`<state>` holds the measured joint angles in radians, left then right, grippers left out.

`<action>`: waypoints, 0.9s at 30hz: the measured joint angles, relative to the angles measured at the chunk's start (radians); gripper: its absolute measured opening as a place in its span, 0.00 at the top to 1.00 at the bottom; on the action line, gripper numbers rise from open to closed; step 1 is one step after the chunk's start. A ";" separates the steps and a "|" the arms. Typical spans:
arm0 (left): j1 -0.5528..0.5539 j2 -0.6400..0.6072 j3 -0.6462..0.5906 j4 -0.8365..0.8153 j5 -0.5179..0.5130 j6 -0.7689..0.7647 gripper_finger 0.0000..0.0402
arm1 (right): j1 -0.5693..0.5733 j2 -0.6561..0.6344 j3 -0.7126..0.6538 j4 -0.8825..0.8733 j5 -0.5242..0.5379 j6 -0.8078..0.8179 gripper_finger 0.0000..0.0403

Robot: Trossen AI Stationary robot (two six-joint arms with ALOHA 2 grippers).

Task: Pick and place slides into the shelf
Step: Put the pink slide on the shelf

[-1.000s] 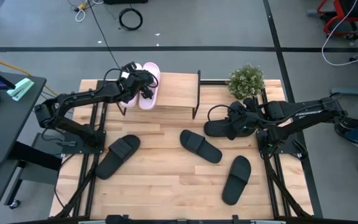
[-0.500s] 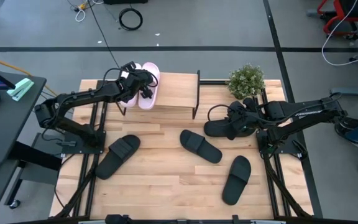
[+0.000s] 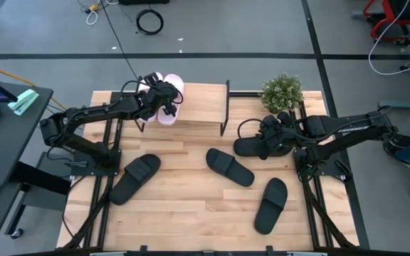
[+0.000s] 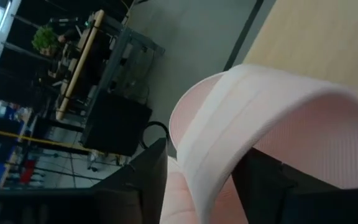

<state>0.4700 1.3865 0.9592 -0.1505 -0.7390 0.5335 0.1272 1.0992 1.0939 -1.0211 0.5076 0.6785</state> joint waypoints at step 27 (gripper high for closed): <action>0.000 0.000 0.102 -0.206 -0.115 -0.109 0.57 | 0.000 0.000 0.000 -0.002 -0.041 0.001 0.78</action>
<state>0.4698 1.3869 1.0615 -0.3570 -0.8536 0.4244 0.1276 1.0992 1.0939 -1.0227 0.4667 0.6796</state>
